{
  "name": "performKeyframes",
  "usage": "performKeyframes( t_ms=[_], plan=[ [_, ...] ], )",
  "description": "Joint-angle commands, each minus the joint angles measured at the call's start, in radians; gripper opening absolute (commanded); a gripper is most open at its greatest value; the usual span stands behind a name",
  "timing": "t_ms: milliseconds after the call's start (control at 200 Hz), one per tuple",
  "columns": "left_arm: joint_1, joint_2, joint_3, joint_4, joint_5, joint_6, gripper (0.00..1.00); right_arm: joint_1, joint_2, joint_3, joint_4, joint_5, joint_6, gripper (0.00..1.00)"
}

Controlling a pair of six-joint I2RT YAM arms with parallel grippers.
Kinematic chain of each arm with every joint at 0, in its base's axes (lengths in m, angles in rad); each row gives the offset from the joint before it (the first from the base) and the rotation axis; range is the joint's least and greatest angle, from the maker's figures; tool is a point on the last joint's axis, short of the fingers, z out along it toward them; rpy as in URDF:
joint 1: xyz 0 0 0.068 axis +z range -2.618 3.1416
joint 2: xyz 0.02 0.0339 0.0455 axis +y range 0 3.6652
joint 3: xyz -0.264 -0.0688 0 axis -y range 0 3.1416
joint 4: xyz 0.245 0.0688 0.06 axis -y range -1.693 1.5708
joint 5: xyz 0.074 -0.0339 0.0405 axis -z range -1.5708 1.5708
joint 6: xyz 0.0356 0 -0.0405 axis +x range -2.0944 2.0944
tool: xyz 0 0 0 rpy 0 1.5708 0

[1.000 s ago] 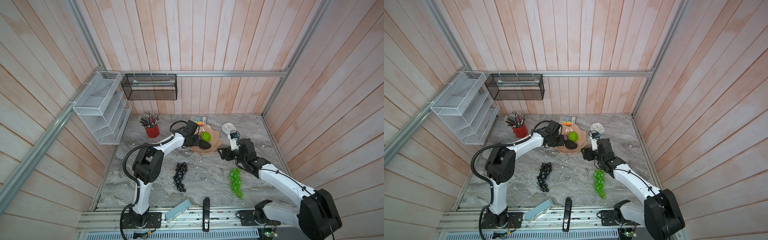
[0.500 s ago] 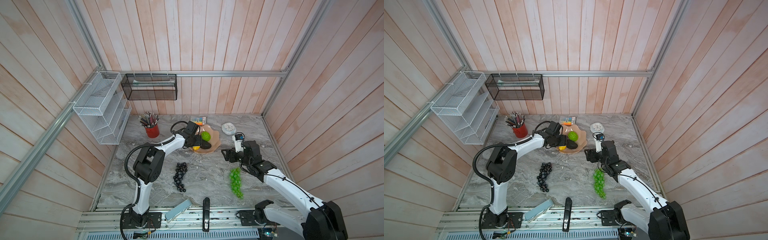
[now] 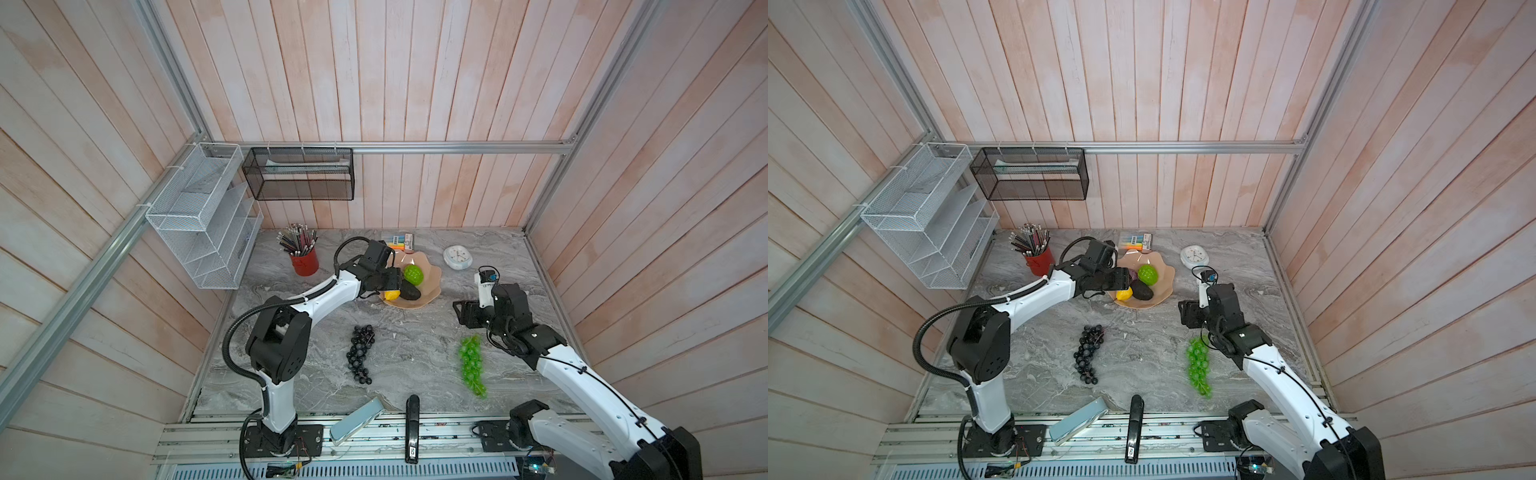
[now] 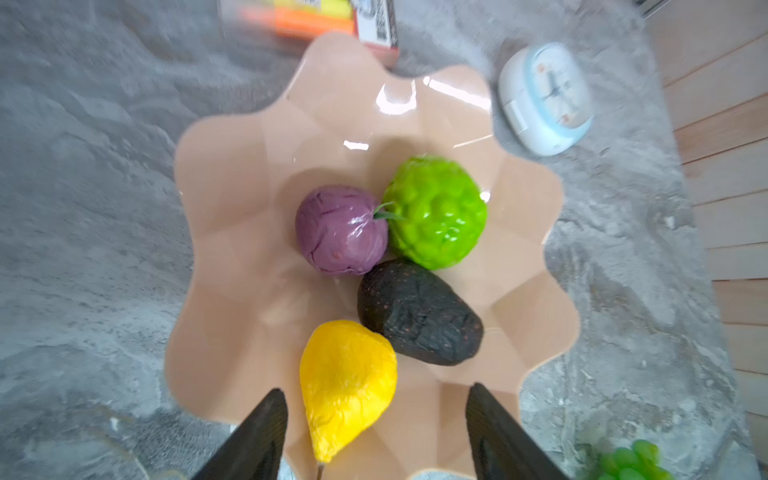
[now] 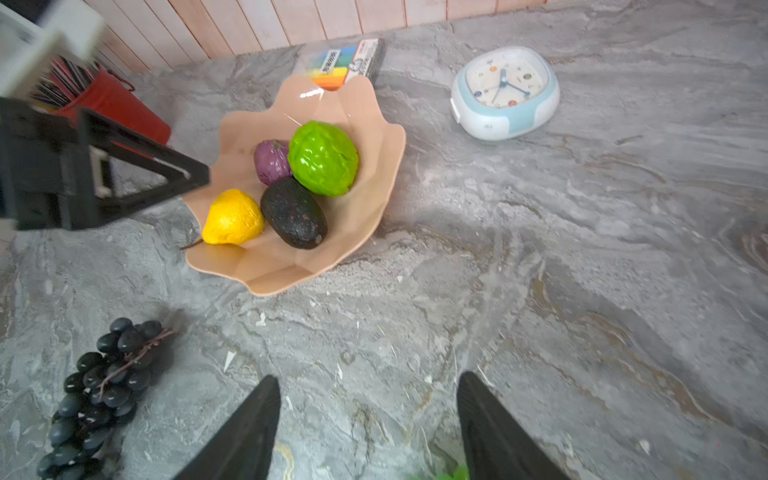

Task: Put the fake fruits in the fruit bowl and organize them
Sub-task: 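Lift the yellow pear with the left gripper into the bowl and release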

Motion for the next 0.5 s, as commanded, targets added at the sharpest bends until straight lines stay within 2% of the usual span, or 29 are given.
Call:
performKeyframes(
  t_ms=[0,115,280,405,495],
  plan=[
    [-0.009,-0.102,-0.059,0.012,-0.035,0.043,0.7,-0.021,-0.029,0.011,-0.112,0.057,0.084,0.64],
    [-0.01,-0.196,-0.145,0.036,-0.03,0.038,0.7,-0.036,-0.045,0.0,-0.171,0.073,0.133,0.61],
    [-0.01,-0.3,-0.289,0.129,0.036,-0.015,0.72,-0.019,-0.06,-0.018,-0.215,0.103,0.19,0.6],
    [-0.009,-0.354,-0.36,0.157,0.039,-0.039,0.72,-0.012,0.0,0.004,-0.243,0.079,0.205,0.6],
    [-0.007,-0.387,-0.403,0.172,0.04,-0.045,0.72,0.034,0.039,0.017,-0.272,0.087,0.225,0.6]
  ],
)
